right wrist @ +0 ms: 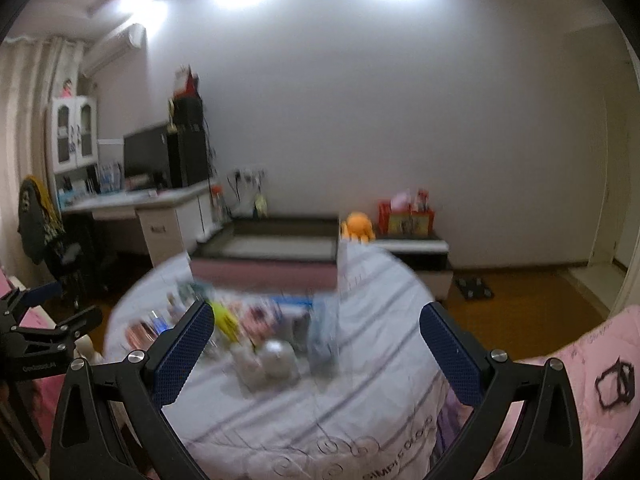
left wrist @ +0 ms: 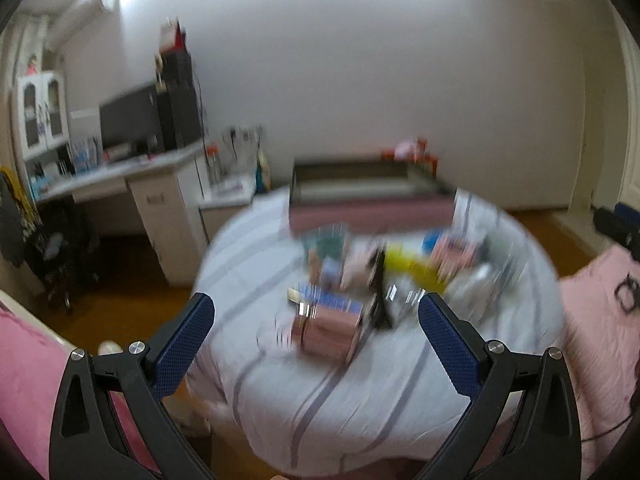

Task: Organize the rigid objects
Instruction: 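Grasp the rose-gold canister with the left gripper while the right gripper grasps the clear plastic box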

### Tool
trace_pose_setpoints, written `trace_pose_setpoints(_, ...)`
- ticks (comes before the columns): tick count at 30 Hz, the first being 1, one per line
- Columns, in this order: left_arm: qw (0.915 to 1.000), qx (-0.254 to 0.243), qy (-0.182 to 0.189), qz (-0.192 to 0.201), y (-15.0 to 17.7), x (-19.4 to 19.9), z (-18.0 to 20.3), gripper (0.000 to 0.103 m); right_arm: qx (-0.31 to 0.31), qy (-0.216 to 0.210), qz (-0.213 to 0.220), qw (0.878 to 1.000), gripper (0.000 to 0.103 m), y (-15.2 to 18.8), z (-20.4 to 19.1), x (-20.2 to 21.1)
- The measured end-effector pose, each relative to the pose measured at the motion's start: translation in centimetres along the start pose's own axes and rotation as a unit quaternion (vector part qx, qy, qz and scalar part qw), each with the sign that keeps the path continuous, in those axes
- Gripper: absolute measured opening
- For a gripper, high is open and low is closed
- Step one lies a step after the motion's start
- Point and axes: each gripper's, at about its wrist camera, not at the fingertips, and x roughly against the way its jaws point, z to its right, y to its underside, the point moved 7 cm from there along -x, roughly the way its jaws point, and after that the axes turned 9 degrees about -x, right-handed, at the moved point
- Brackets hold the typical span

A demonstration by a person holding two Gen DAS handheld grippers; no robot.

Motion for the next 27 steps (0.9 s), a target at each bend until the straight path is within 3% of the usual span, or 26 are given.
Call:
trace_pose_setpoints(5, 0.9971, 0.025, 0.05, -0.052, 2.7, -5.0, 0.1, 0.103, -0.009, 0.014, -0.064, 0.998, 0.103, 3.4, 1.8, -4.8)
trace_pose_setpoints(12, 0.9931, 0.014, 0.049, -0.106, 4.6, -9.7, 0.1, 0.103, -0.017, 0.022, -0.117, 0.993, 0.103, 6.2, 3.6, -8.7)
trace_pose_setpoints(18, 0.9962, 0.003, 0.037, -0.078, 4.6, -10.4, 0.2, 0.103, -0.019, 0.006, -0.125, 0.992, 0.103, 6.6, 3.4, -9.8)
trace_pose_setpoints(22, 0.9957, -0.011, 0.05, -0.077, 4.3, -10.2, 0.0, 0.103, -0.028, -0.003, -0.116, 0.993, 0.103, 5.8, 3.6, -9.9)
trace_pose_setpoints(27, 0.996, -0.03, 0.068, -0.05, 3.7, -9.5, 0.7, 0.093, -0.053, -0.013, -0.114, 0.992, 0.103, 4.9, 4.2, -10.5)
